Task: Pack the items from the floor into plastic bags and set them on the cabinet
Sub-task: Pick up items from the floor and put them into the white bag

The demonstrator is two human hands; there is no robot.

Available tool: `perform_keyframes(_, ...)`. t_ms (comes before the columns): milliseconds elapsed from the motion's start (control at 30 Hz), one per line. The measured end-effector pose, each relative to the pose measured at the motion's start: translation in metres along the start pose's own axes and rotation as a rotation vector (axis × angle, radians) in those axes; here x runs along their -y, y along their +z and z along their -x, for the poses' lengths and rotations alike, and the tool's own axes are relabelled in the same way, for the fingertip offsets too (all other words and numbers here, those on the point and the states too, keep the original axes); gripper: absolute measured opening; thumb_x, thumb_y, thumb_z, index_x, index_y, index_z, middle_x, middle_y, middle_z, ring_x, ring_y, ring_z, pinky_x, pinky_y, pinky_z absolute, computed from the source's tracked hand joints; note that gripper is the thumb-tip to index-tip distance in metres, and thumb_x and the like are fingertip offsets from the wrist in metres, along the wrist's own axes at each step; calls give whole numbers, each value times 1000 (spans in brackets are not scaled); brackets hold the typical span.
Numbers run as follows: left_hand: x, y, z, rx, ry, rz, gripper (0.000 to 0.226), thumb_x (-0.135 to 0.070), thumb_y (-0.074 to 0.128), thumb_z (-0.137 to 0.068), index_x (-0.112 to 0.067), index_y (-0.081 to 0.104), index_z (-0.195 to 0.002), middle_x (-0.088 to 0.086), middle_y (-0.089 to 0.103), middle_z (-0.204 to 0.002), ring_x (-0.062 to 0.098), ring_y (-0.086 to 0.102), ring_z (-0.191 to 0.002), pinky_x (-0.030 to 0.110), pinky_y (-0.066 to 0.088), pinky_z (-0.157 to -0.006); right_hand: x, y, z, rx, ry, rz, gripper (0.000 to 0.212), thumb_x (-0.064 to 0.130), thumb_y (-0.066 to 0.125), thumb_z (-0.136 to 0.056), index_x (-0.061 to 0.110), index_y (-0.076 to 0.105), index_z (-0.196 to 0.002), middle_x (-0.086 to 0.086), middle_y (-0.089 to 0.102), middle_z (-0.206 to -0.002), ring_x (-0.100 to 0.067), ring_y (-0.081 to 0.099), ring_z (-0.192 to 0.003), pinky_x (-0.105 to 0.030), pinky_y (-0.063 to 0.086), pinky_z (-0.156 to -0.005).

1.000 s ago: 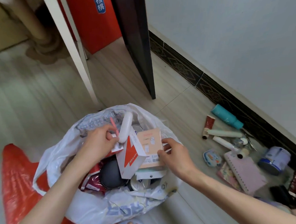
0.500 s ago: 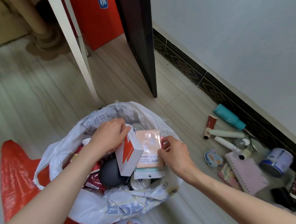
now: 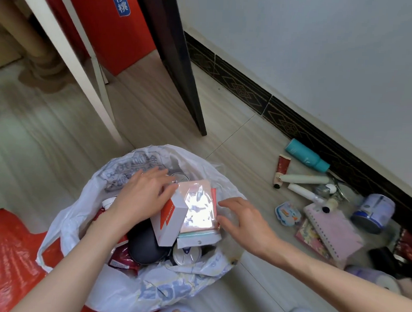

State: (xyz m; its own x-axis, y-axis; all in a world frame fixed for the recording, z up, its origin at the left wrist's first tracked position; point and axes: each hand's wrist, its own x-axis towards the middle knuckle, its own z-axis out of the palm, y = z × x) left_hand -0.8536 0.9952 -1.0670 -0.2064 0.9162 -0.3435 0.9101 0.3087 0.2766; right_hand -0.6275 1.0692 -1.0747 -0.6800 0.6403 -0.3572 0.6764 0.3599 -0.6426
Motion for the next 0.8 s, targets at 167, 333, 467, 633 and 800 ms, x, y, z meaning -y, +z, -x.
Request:
perform_keyframes(167,-55,-6,-22,-4,191,28,81,-68,7,-74,-30,23,-144,-2,19,-154,16,10,-143,33,9,-115,-41,-25,5,-129,53,64,44,32,49,-92,18,43,-133,1,44,-137,-16,39,-128,-25,29,-104)
perform_keyframes(333,-126,24,-74,-2,385,8,74,-56,16,-79,-19,33,-140,9,35,-146,23,30,-136,34,27,-108,-114,-65,5,-281,276,57,42,24,49,-93,12,44,-133,-7,45,-137,-21,40,-127,-27,29,-103)
perform_keyframes(467,-167,69,-127,97,388,-34,53,-30,44,-93,-15,29,-142,9,32,-147,23,30,-134,33,30,-107,-174,-96,-1,-293,330,250,42,18,50,-92,6,44,-132,-14,49,-132,-28,43,-122,-35,32,-102)
perform_keyframes(633,-206,115,-170,92,287,117,69,-39,60,-84,-14,28,-139,9,39,-137,27,39,-122,40,39,-98,-212,-111,-32,-230,198,417,43,20,50,-92,7,45,-133,-14,50,-132,-30,43,-120,-37,34,-102)
perform_keyframes(800,-223,144,-188,-8,291,159,84,-41,67,-76,-13,23,-141,8,40,-133,27,39,-119,39,39,-94,-232,-110,-61,-60,109,562,44,28,49,-91,14,46,-133,-8,49,-134,-26,39,-125,-35,26,-106)
